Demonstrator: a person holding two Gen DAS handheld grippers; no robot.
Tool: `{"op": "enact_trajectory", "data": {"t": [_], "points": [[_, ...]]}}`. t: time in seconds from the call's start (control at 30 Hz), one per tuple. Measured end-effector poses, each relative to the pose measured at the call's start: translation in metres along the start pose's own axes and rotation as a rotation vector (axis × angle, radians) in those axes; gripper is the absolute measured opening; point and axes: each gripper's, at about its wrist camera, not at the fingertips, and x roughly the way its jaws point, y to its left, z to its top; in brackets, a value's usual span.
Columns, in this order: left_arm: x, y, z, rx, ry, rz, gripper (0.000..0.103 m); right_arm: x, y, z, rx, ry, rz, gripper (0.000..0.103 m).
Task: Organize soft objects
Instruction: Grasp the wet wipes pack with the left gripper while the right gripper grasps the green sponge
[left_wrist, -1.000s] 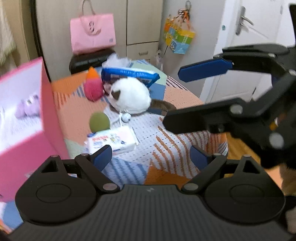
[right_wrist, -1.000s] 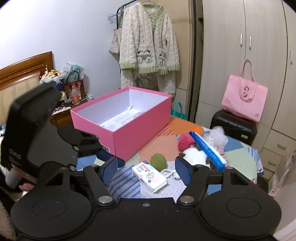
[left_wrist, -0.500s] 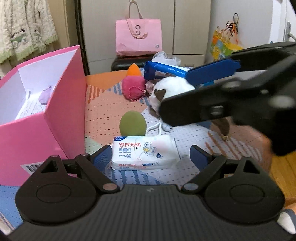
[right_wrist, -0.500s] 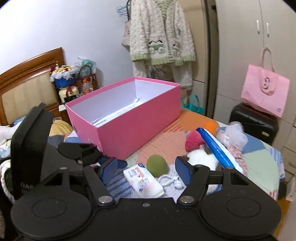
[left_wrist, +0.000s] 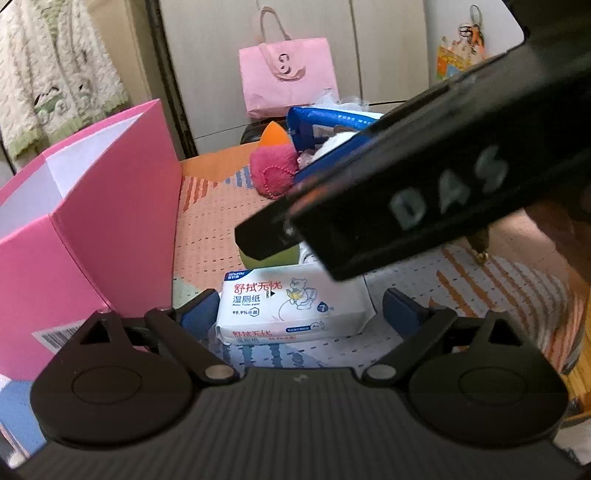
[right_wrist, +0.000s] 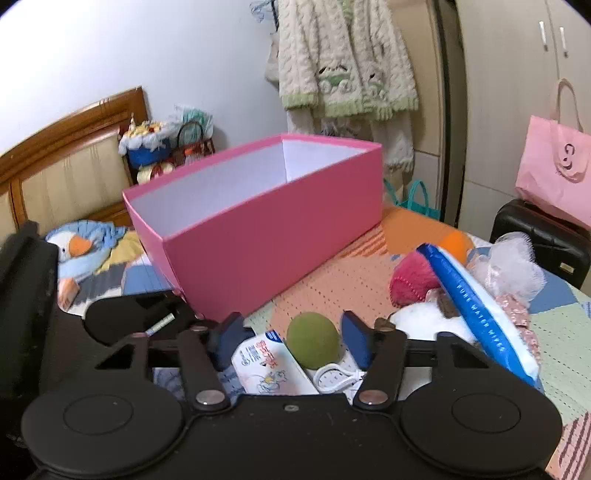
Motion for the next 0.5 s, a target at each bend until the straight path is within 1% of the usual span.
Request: {"op": "enact_trajectory", "data": {"t": [0.07, 0.13, 0.3, 0.4, 0.43, 0.47, 0.5], "points": [[0.002, 0.006, -0.001, -0.072, 0.02, -0.007, 0.1, 0.006, 0.003, -0.001, -0.03, 0.01, -0.008, 0.053], [0.005, 0.012, -0.001, -0.129, 0.03, -0.023, 0.1, 0.011, 0.006, -0.001, -0.047, 0.021, -0.02, 0.052], [0.005, 0.011, -0.003, -0.123, 0.016, -0.02, 0.1, 0.028, 0.011, 0.003, -0.089, 0.072, -0.072, 0.052], [0.0, 0.009, -0.007, -0.11, -0.009, -0.015, 0.092, 0.037, 0.01, 0.002, -0.089, 0.094, -0.087, 0.051], [-0.001, 0.01, -0.008, -0.105, -0.02, -0.014, 0.086, 0.037, 0.009, 0.002, -0.09, 0.093, -0.099, 0.045], [-0.006, 0.008, -0.01, -0.1, -0.027, -0.012, 0.084, 0.036, 0.009, 0.002, -0.085, 0.093, -0.106, 0.039], [-0.007, 0.009, -0.01, -0.096, -0.031, -0.014, 0.081, 0.034, 0.008, 0.002, -0.077, 0.093, -0.102, 0.039]]}}
